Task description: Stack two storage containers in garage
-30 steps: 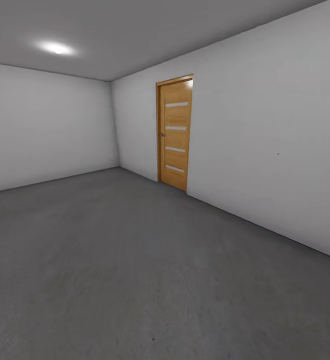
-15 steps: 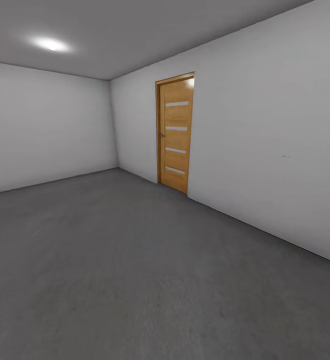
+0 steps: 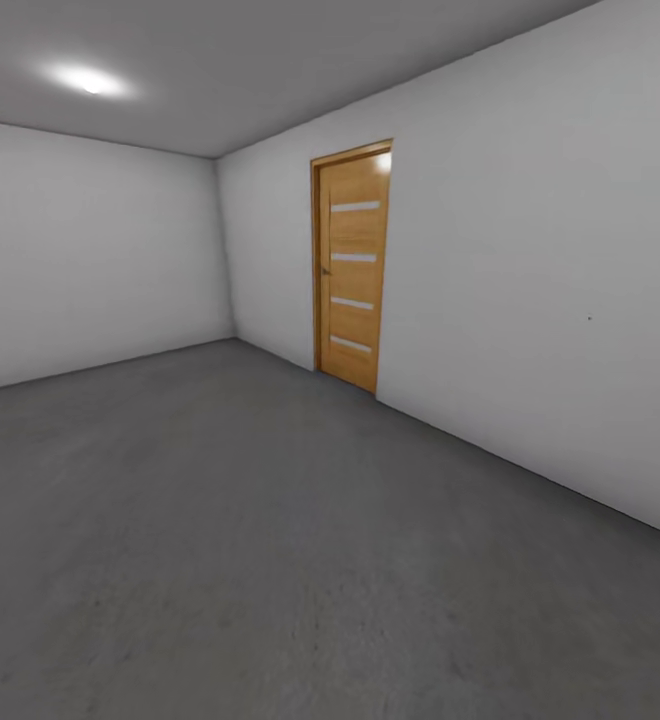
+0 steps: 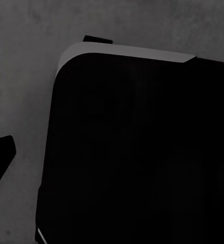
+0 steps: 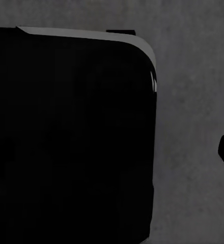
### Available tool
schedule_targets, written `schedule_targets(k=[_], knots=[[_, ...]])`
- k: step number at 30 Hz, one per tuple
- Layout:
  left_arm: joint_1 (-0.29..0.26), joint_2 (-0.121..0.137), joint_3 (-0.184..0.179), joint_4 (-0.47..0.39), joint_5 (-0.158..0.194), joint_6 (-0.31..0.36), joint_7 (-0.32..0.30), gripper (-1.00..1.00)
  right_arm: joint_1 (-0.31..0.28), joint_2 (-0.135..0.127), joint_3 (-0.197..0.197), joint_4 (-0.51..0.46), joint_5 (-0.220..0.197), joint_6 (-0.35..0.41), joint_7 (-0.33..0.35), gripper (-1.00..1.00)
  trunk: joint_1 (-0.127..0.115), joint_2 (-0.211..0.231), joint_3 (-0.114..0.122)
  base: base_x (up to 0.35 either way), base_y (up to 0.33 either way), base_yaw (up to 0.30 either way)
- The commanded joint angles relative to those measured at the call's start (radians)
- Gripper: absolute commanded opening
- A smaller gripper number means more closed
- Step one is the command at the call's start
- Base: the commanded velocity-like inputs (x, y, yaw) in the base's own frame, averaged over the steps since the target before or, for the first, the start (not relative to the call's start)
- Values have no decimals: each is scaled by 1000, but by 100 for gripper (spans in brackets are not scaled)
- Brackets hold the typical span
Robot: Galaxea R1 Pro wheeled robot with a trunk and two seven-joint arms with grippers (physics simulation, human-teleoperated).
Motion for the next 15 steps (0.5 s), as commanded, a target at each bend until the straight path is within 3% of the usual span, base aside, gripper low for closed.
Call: schedule_targets(k=[1,15], knots=[[0,0,3,-1,6,-2,0,100,0,0,0,0,0,-3,0,100,1,0,-1,323,0,0],[0,0,3,-1,6,-2,0,100,0,2,0,0,0,-3,0,100,1,0,-1,323,0,0]])
